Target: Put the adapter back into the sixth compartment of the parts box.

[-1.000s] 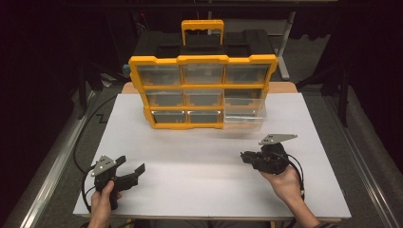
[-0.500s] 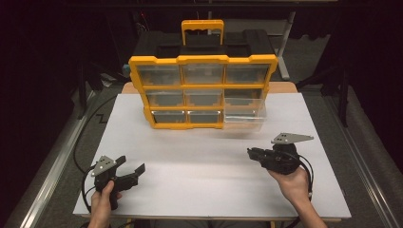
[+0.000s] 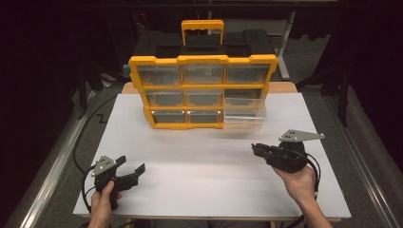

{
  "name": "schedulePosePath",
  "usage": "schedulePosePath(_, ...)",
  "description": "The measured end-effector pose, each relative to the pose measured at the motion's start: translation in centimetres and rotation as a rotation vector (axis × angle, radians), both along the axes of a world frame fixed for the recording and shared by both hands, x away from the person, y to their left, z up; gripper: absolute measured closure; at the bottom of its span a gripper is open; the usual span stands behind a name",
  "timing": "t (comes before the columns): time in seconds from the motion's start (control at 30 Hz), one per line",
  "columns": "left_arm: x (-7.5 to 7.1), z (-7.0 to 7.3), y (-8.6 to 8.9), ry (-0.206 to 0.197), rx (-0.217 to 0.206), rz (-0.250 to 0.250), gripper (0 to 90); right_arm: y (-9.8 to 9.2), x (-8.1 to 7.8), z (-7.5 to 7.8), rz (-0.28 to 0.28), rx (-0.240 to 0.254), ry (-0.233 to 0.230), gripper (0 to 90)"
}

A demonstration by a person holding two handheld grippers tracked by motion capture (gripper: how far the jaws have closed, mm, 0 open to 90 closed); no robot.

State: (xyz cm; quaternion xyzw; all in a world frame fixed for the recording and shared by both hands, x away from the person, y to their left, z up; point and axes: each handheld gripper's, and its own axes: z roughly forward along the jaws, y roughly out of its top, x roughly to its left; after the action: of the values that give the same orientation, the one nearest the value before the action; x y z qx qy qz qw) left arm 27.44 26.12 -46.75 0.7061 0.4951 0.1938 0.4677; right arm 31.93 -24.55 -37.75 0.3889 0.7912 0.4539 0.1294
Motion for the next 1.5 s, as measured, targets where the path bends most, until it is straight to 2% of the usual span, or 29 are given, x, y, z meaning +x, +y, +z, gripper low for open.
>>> schedulePosePath(0.53, 0.0, 0.0, 0.0, 0.0, 0.0, 0.0, 15.4, -0.7, -0.2, 2.3, 0.003, 0.019, -0.032, 76.8)
schedulePosePath(1.0, 0.0, 0.0, 0.0, 0.002, 0.0, 0.0, 15.4, -1.2, 0.1, 5.1, 0.008, 0.03, -0.058, 76.8)
schedulePosePath(1.5, 0.0, 0.0, 0.0, 0.002, 0.001, -0.006, 15.3, -1.1, 1.2, 7.2, 0.002, 0.045, -0.077, 76.8)
